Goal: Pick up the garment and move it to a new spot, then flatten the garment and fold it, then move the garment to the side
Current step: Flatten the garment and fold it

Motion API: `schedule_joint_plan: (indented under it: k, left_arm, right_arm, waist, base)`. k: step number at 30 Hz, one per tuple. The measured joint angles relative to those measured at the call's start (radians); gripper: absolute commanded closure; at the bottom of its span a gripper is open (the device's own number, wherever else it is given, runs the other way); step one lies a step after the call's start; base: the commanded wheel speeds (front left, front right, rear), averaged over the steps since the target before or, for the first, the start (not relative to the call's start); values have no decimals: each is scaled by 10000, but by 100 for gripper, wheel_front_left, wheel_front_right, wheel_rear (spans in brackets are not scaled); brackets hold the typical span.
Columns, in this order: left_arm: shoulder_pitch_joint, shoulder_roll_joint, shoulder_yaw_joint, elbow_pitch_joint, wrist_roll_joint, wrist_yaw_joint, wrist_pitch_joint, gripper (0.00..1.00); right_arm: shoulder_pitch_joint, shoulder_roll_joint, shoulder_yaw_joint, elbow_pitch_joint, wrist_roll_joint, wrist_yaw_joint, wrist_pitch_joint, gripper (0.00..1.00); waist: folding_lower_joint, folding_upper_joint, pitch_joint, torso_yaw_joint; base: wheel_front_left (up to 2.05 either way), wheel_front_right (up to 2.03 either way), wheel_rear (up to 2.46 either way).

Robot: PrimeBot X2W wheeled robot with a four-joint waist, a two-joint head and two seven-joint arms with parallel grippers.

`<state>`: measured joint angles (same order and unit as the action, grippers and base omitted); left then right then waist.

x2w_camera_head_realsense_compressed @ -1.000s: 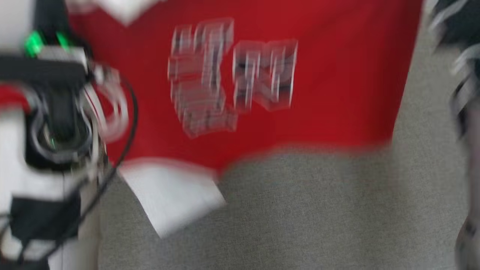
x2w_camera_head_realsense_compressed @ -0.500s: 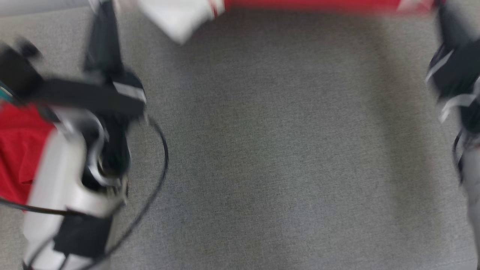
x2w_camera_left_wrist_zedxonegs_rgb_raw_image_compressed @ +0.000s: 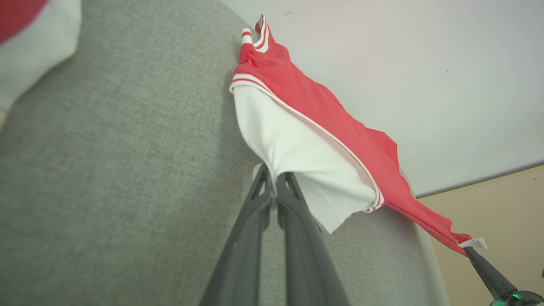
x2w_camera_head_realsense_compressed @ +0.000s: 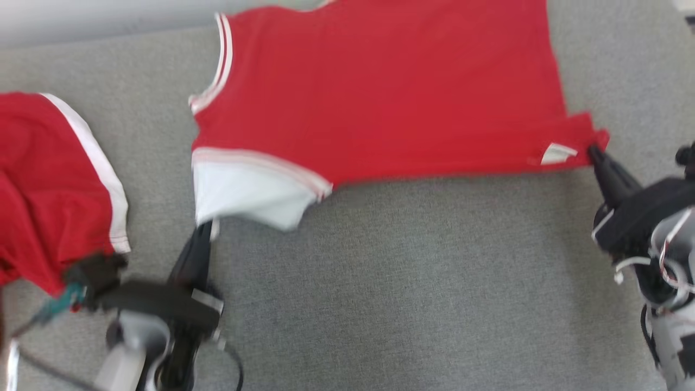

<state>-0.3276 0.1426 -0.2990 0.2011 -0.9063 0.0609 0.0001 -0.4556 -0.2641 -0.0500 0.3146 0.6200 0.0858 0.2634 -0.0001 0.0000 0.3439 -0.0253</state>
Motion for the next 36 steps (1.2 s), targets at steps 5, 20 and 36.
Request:
schedule_joint_plan:
  k: [5, 20, 36]
  left_arm:
    - [1644, 207, 130, -713, -336, 2, 98, 100]
    - [4656, 717, -144, -2890, -732, 196, 897, 100]
    - [4889, 1546, 240, -2846, 288, 625, 1593, 0]
  right_arm:
    - [1176, -73, -29, -451, -96, 25, -84, 100]
    - [3925, -165, -217, -1973, -328, -481, 163, 99]
    - [5369, -566, -54, -2596, -1348, -1306, 1016, 0]
  waist:
    - [-1, 0, -551, 33]
    - [-3, -2, -1736, 531]
    - [0, -1, -2083, 724]
  base:
    - [0, 0, 0]
    - [0, 0, 0]
    - [0, 0, 0]
